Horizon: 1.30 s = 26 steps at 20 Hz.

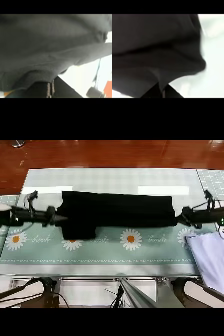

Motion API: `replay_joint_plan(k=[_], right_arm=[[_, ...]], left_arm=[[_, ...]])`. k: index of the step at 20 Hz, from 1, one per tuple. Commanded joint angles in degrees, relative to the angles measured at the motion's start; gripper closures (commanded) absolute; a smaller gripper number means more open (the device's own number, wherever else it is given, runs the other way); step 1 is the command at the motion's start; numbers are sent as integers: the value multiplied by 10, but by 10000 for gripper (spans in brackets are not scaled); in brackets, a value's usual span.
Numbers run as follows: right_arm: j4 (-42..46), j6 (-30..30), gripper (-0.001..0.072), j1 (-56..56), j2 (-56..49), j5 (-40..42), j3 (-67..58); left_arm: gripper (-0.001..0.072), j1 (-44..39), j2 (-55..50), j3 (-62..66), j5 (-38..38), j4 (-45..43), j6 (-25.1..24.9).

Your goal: Fold the shirts.

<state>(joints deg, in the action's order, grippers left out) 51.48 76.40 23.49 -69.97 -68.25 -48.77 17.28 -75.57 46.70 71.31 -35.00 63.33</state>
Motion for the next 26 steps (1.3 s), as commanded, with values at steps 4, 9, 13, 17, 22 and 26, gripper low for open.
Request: replay_joint_plan(k=[4, 9, 13, 17, 22, 26], right_arm=[[-109, -24, 690, -1, -139, 32, -145], [-137, -24, 690, -2, -215, 44, -197], [-139, -40, 89, 1, -229, 63, -202], [-100, -43, 90, 67, -229, -13, -235], [-25, -27, 90, 110, -243, -40, -224], [-32, -24, 90, 75, -280, -22, -224]], left_arm=[[682, -67, -182, 280, -19, 5, 87], [682, -96, -313, 419, -6, 4, 165], [14, -96, -339, 428, 24, 1, 169], [5, -22, -304, 455, 118, -150, 219], [5, 7, -80, 260, -94, -298, 216], [5, -37, 56, 107, -170, -218, 196]])
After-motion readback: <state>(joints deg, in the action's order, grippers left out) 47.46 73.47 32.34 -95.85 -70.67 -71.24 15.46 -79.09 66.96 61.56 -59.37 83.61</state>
